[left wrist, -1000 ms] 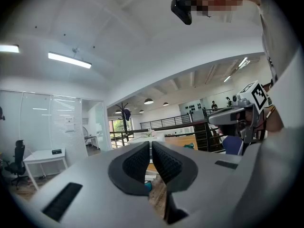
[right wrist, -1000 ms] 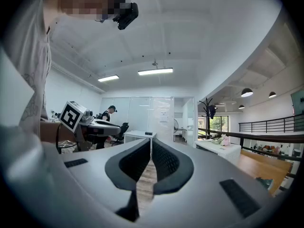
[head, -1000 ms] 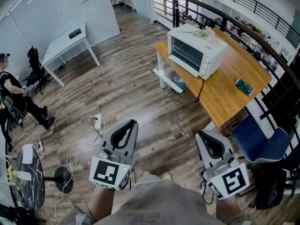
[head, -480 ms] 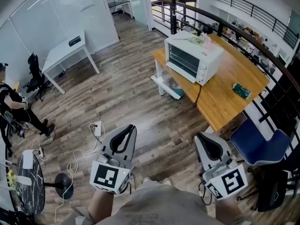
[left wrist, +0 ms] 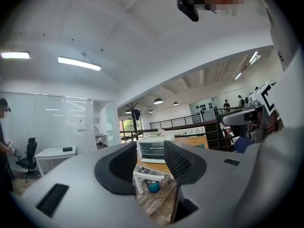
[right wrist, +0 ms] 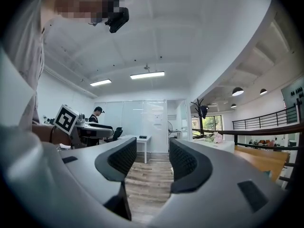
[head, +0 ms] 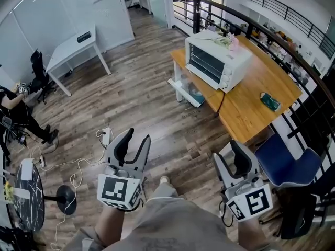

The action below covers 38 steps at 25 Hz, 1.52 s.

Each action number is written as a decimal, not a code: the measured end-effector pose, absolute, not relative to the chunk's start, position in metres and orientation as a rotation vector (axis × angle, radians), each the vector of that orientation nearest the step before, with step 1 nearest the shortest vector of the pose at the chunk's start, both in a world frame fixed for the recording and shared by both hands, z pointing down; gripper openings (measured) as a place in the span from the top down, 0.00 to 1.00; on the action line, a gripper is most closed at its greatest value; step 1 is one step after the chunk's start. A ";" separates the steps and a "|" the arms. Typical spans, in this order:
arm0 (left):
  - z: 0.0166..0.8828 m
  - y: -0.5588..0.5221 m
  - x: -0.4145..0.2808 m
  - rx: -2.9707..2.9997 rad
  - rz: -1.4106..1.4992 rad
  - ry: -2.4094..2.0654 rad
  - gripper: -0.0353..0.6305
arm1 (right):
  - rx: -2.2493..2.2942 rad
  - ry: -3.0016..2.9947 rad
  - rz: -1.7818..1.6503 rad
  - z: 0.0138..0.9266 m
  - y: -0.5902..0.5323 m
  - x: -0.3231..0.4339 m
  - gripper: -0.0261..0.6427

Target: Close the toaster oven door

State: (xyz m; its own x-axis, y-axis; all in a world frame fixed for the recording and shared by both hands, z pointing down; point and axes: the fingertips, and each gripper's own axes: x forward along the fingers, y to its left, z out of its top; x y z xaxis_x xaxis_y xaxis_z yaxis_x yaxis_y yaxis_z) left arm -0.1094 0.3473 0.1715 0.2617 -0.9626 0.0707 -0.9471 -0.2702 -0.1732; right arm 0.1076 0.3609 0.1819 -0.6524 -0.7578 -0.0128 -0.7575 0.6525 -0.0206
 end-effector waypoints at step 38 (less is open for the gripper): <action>0.338 -0.003 -0.166 -2.951 -0.453 1.707 0.65 | -1.568 2.916 -0.490 0.340 0.047 0.041 0.64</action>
State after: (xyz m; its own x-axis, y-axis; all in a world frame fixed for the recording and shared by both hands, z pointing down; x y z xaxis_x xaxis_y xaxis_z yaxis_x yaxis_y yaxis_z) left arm -0.1664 -0.0034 0.3381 0.4840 -0.7948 0.3662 -0.8718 -0.4740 0.1234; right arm 0.0410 0.0469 0.3404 -0.5445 -0.7780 0.3135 -0.8377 0.5230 -0.1571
